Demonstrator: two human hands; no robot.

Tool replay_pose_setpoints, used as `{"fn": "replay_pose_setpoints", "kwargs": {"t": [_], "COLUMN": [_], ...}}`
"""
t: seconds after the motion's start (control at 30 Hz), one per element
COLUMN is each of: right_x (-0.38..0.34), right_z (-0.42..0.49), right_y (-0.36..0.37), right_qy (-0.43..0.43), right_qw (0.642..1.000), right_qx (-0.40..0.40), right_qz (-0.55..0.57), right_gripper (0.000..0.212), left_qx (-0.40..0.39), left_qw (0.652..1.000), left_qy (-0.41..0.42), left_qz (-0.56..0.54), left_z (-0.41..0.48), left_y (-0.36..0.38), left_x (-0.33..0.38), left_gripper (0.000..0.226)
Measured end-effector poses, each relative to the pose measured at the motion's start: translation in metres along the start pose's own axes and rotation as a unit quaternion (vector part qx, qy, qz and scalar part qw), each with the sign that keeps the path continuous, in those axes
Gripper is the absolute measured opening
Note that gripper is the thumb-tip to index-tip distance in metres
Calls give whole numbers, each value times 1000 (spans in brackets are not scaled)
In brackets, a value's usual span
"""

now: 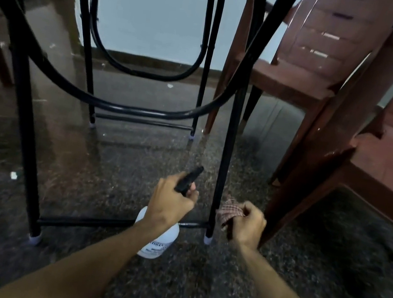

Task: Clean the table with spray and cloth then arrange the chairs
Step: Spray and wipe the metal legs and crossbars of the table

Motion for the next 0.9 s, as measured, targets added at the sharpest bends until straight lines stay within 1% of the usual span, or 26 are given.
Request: {"fn": "replay_pose_setpoints", "kwargs": {"t": [0.1,0.17,0.3,0.4,0.43,0.47,0.53,0.6,0.63,0.7,0.77,0.83,0.9], "right_x": [-50,-98,-176,-214,-224,-227,-217,-210,-213,-236,-249,-226,-192], "right_z": [27,42,65,87,89,87,76,69,72,83,80,64,47], "right_y": [-30,-49,-68,-62,-55,-46,-29,-29,-35,-45,-45,-33,-24], "right_qy": [-49,-89,-142,-156,-167,-182,-221,-238,-236,-243,-252,-257,-250], "right_qw": [996,988,973,968,967,967,968,967,967,962,960,963,967], "right_qx": [57,80,100,104,94,80,67,78,86,112,109,82,47], "right_qz": [57,95,154,168,168,158,97,55,50,54,48,22,-14], "right_gripper": [25,24,26,31,33,33,30,22,20,23,27,25,17], "left_qx": [25,43,63,81,86,89,94,97,94,96,101,101,97], "left_qw": [1000,998,994,991,990,990,990,990,990,990,990,990,992], "left_qy": [14,28,65,95,100,102,99,94,90,88,90,88,75], "left_qz": [-10,-30,-61,-50,-45,-44,-40,-40,-45,-50,-41,-35,-24], "left_z": [14,21,29,32,34,34,33,31,31,31,31,24,14], "left_y": [-13,-21,-35,-45,-50,-54,-62,-71,-75,-85,-90,-91,-94], "left_x": [28,49,86,102,105,108,109,107,105,101,94,86,77], "left_gripper": [20,21,14,8,7,7,13,20,19,15,13,18,25]}}
Point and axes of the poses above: each hand's wrist, its own z-axis towards the middle knuckle, its own y-axis out of the palm, x = y × z, the point moved 4 cm from there along z, towards the middle knuckle
